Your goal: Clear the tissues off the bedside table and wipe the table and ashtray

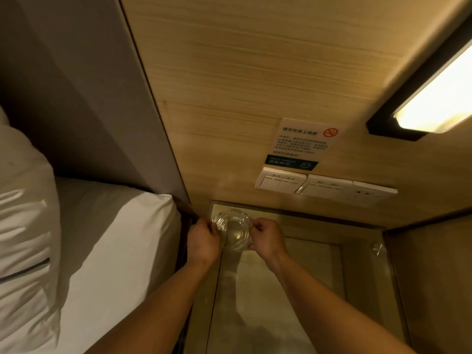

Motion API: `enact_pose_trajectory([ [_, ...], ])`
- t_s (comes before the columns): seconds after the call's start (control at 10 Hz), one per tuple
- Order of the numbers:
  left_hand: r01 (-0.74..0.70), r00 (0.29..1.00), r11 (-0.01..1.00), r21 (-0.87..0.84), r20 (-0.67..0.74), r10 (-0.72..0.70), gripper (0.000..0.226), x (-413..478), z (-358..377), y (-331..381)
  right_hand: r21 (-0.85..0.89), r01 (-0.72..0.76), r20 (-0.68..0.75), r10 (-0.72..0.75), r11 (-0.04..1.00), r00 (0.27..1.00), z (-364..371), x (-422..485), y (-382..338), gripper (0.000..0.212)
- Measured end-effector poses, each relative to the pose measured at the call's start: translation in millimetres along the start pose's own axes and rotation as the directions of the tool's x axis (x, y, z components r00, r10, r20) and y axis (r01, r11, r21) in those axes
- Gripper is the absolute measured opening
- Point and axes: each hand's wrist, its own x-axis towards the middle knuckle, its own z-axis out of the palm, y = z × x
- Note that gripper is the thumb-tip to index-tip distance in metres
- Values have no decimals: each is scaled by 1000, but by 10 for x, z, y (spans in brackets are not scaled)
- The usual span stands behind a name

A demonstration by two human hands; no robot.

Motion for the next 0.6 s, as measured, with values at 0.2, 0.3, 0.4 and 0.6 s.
enact_pose_trajectory([
  [0.2,-17,1000,1000,3,-25,17,21,20,16,-32,-26,-18,-15,18,999,1000,45,123,138,28],
  [0.3,2,1000,999,-39,-23,-3,26,18,-7,-61,-56,-45,-60,41,997,997,-8,-74,-158,12],
  [0.4,32,999,998,-57,-6,-32,35,-58,-106,-61,-56,-63,-66,59,996,996,-87,-214,-263,13],
  [0.6,-56,997,998,3,-53,56,37,-404,-461,77,-77,-23,-91,16,997,996,-341,-700,-626,19],
])
